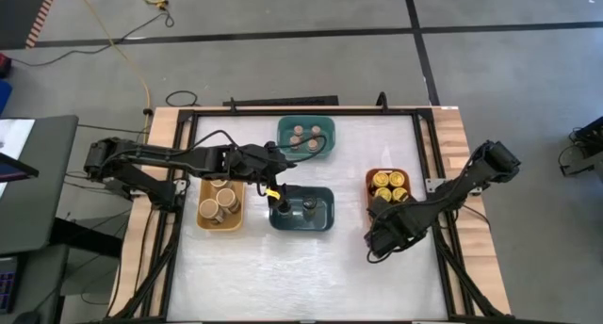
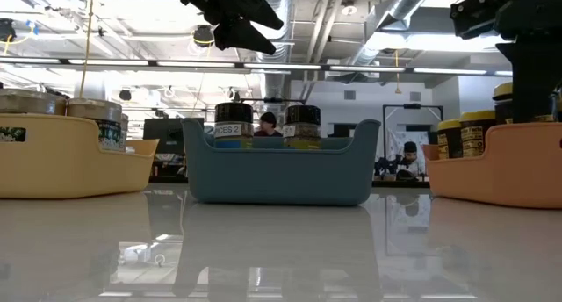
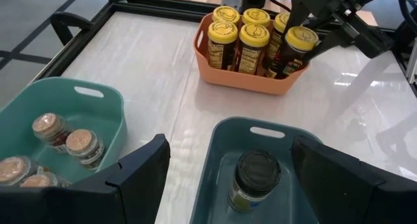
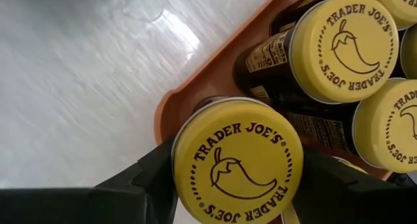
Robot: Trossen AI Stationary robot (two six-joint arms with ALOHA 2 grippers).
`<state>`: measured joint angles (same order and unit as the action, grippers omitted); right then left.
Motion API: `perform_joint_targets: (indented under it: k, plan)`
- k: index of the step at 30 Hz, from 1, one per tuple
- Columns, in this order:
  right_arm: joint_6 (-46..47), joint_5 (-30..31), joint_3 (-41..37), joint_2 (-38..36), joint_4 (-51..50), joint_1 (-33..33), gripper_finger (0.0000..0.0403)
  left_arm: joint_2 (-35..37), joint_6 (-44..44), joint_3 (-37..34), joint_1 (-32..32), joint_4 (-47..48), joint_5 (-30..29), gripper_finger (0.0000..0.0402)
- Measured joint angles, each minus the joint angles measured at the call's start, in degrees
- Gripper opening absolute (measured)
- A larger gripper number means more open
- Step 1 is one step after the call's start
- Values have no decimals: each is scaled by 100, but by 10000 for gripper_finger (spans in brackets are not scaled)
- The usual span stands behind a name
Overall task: Sort spices by type
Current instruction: Put the yellow seasoning into the orange bin
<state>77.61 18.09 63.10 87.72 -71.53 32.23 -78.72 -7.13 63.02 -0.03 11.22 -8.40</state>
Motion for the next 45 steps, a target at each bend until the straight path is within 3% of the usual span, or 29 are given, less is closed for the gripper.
perform_joint_targets:
  k: [10,45]
  plan:
    - [129,292,1,-90,66,0,263,0,-75,0,2,-44,0,306]
    - [152,178,1,-66,-172,44,278,0,-107,0,1,-44,0,306]
